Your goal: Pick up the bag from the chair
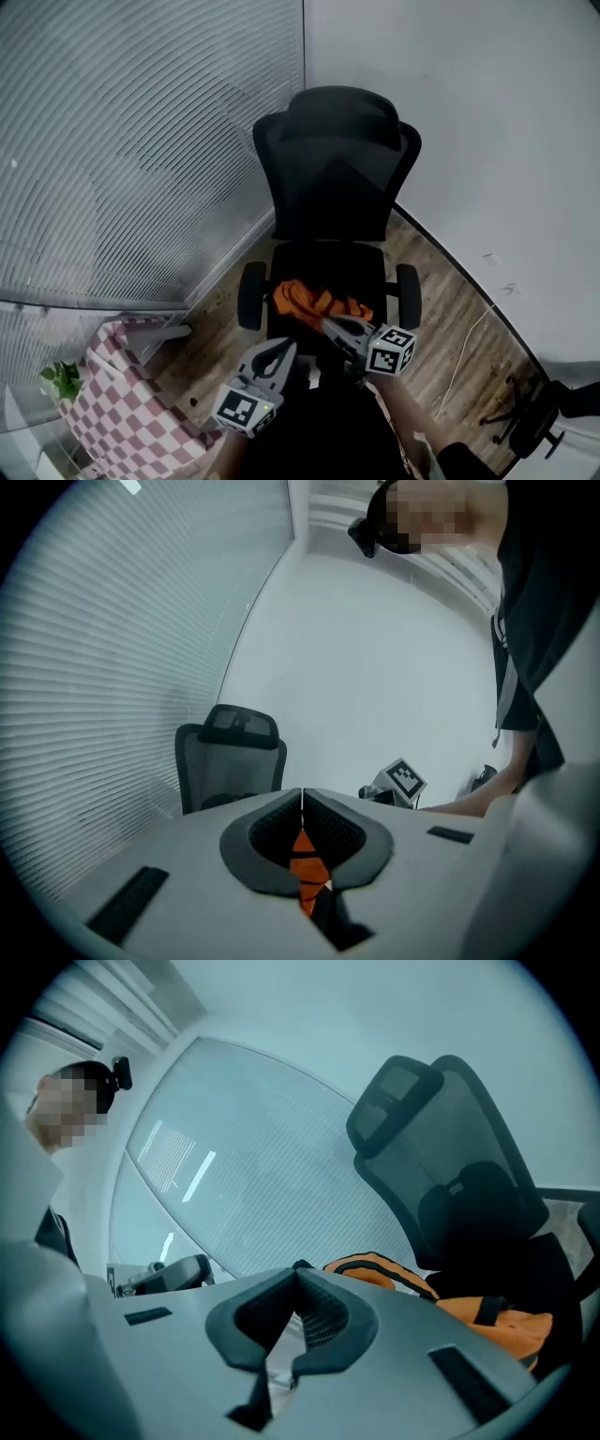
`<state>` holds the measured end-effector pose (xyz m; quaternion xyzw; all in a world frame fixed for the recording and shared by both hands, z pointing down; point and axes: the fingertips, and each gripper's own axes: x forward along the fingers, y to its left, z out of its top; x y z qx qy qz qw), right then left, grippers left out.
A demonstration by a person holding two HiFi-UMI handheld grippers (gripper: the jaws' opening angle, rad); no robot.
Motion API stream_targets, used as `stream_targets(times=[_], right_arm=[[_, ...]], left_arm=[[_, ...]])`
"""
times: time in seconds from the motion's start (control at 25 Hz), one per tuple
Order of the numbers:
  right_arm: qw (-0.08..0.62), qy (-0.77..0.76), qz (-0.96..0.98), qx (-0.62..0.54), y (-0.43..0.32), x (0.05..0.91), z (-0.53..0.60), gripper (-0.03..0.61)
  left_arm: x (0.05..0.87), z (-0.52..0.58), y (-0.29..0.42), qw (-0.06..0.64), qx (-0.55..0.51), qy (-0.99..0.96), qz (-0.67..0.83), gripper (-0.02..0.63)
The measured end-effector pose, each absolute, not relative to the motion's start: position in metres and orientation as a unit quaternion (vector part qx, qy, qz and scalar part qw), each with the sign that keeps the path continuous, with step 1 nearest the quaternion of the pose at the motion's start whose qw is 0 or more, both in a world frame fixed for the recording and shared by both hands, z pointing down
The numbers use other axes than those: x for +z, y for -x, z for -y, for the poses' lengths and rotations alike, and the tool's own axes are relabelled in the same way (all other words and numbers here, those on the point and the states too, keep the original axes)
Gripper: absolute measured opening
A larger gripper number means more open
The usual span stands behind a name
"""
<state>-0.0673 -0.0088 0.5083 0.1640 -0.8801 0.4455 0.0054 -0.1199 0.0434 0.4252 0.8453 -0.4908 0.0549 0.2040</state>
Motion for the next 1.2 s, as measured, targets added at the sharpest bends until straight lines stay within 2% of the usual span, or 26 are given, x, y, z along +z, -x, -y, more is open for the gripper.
stream_targets(times=[0.28, 0.56, 1.0, 1.2], right_arm=[[-0.070, -0.213, 0.873, 0.433, 0.060, 0.459, -0.041, 0.020], [-0.109, -0.243, 0.870, 0.416, 0.045, 0.431, -0.099, 0.020], [-0.145, -0.267, 0.873, 0.380, -0.021, 0.385, -0.179, 0.020], [-0.162, -0.278, 0.874, 0.365, -0.064, 0.362, -0.208, 0.020]], left_arm=[[0.423, -0.104, 0.137, 0.195, 0.034, -0.864, 0.463, 0.034], [0.437, -0.156, 0.139, 0.217, 0.028, -0.877, 0.427, 0.034], [0.413, -0.200, 0.095, 0.189, 0.026, -0.893, 0.407, 0.034], [0.393, -0.212, 0.067, 0.201, 0.001, -0.886, 0.418, 0.034]])
